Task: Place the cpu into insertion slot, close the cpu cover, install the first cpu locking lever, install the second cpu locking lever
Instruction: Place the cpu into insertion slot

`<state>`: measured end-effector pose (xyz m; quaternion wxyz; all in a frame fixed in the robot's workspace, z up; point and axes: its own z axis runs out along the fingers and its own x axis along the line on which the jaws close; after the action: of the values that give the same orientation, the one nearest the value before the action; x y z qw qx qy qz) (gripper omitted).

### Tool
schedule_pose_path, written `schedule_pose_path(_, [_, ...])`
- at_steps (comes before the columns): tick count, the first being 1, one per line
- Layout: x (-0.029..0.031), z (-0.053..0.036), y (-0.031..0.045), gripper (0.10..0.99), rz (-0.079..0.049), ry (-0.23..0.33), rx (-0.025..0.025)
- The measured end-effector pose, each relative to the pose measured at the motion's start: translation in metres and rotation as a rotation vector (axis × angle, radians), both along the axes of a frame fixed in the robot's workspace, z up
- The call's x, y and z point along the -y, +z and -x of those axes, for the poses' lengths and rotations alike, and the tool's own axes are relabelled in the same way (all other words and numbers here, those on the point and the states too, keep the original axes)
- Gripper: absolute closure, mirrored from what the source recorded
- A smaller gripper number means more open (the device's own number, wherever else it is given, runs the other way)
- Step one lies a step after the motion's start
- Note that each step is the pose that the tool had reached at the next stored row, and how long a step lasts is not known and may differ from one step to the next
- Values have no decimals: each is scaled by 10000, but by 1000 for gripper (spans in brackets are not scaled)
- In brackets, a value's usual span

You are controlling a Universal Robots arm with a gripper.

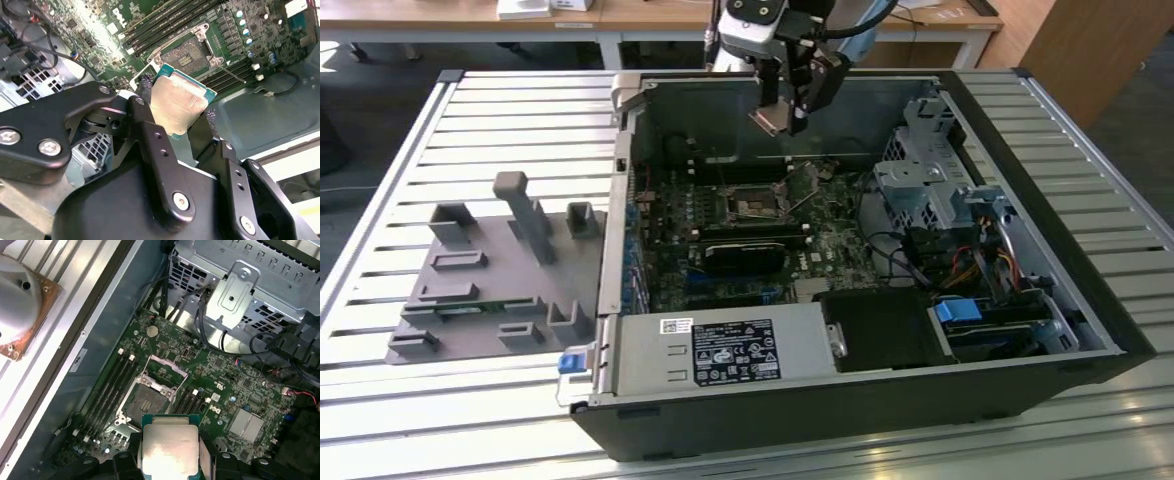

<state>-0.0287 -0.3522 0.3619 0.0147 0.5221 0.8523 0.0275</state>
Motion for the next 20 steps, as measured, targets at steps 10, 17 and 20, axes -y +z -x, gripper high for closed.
schedule_pose_path(10, [0,0,-18,549,13,-1299,0])
schedule_pose_path(17, [0,0,-36,549,16,-2319,-10])
schedule_pose_path(20, [0,0,-43,549,17,-2748,-23])
